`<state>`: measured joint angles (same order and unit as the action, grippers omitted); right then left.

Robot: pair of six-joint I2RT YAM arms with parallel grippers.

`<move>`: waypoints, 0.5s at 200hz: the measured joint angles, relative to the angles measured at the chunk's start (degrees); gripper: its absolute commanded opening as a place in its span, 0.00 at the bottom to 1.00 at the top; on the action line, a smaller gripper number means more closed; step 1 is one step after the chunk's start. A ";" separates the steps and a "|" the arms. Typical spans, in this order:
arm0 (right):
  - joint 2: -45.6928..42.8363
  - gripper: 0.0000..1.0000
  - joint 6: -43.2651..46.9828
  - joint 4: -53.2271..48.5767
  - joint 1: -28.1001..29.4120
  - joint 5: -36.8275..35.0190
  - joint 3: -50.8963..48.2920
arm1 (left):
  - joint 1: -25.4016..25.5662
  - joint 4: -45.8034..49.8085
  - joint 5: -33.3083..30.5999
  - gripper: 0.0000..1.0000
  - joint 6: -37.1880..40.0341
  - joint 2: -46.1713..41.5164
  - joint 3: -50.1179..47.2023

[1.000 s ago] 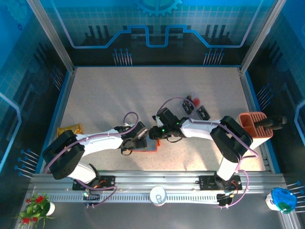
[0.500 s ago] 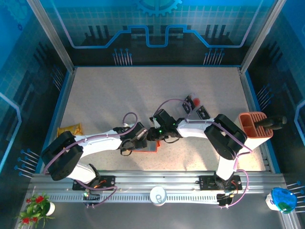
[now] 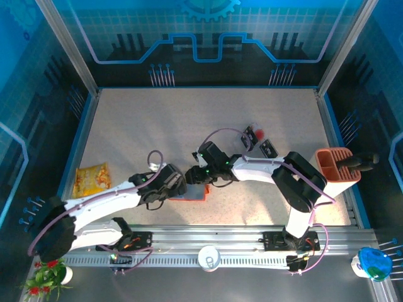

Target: Put the credit cards into the card holder

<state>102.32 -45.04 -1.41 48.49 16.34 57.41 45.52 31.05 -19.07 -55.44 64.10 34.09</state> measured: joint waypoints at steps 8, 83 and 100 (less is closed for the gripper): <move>0.00 0.44 -0.24 0.02 0.37 0.11 0.68 | -0.28 0.44 -0.33 0.99 -0.15 -2.08 -0.52; 7.50 0.45 -2.40 1.09 2.97 0.90 8.66 | -4.17 4.28 -1.55 0.99 -0.17 -13.20 -2.89; 10.03 0.46 -3.04 1.64 3.30 1.33 9.42 | -4.50 4.28 -1.53 0.99 -0.20 -14.29 -3.19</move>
<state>112.36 -48.07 0.23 51.79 17.67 66.83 41.01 35.33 -20.60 -55.64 49.80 30.89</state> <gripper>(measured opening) 0.453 0.992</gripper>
